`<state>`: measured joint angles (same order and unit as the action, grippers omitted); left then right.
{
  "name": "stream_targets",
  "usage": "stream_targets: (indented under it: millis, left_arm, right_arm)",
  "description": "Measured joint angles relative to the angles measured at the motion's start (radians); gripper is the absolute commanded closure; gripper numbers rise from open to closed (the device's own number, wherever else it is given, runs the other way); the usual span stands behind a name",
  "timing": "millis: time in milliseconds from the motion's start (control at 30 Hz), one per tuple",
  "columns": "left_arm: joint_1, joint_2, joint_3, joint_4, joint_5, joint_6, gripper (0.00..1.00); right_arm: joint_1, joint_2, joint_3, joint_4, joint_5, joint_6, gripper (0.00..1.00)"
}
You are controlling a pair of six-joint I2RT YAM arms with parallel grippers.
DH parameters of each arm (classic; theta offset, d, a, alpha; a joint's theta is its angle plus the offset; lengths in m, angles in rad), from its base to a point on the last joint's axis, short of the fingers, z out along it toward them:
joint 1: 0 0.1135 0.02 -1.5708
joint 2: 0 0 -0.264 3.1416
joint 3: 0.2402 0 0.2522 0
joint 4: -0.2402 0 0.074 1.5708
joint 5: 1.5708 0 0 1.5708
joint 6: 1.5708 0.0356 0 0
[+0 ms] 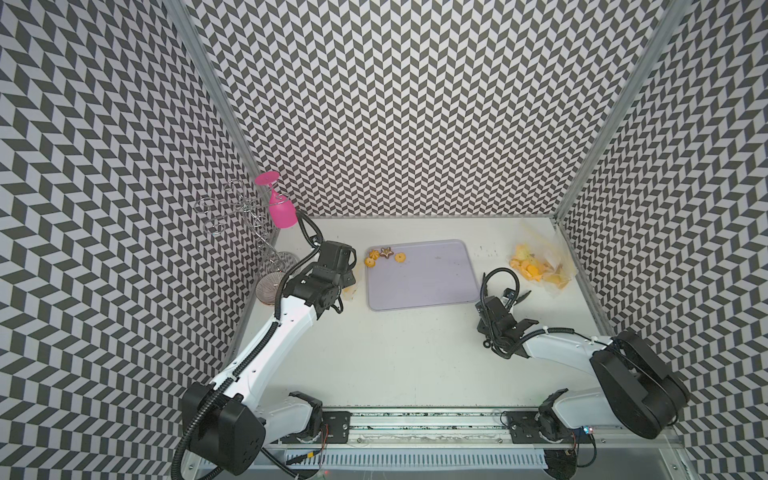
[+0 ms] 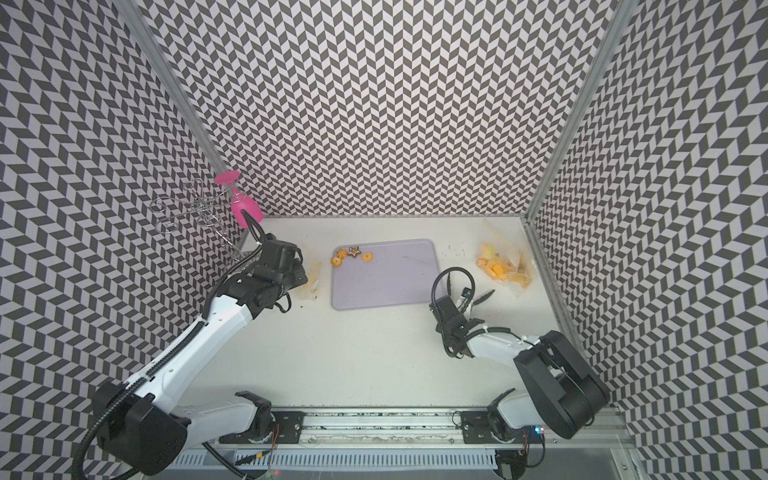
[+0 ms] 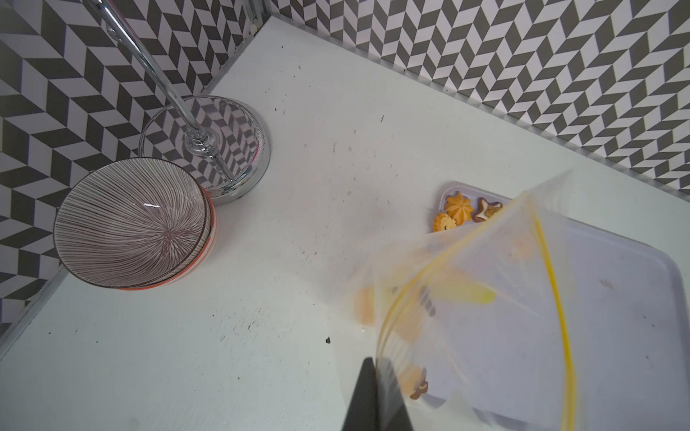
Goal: Put the cookies into a resealable bag to prevent moisture
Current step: Pick up the clamp from the center of the board.
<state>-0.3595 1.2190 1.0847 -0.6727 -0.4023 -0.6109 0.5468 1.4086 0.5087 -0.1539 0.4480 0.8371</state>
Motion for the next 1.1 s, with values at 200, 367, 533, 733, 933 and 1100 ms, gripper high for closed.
stream_targets:
  millis: [200, 367, 533, 733, 933, 1100]
  left_arm:
    - [0.012, 0.000, 0.000, 0.000, 0.004, 0.014, 1.00]
    - [0.034, 0.000, 0.000, -0.002, 0.006, 0.019, 1.00]
    - [0.050, 0.000, 0.011, -0.007, 0.005, 0.031, 1.00]
    - [0.073, 0.004, 0.050, -0.029, -0.003, 0.048, 1.00]
    - [0.103, 0.025, 0.107, -0.057, -0.018, 0.080, 1.00]
    - [0.109, 0.043, 0.146, -0.079, -0.029, 0.101, 1.00]
  right_arm:
    - [0.000, -0.116, -0.066, -0.030, -0.013, 0.019, 0.67]
    - [0.000, -0.332, -0.124, -0.078, -0.028, -0.005, 0.74]
    - [0.000, -0.526, -0.126, -0.117, -0.059, -0.074, 0.85]
    - [0.001, -0.677, -0.110, -0.055, -0.229, -0.219, 1.00]
    - [0.001, -0.537, -0.068, 0.167, -0.556, -0.287, 1.00]
    - [0.000, -0.224, 0.093, 0.262, -0.782, -0.287, 1.00]
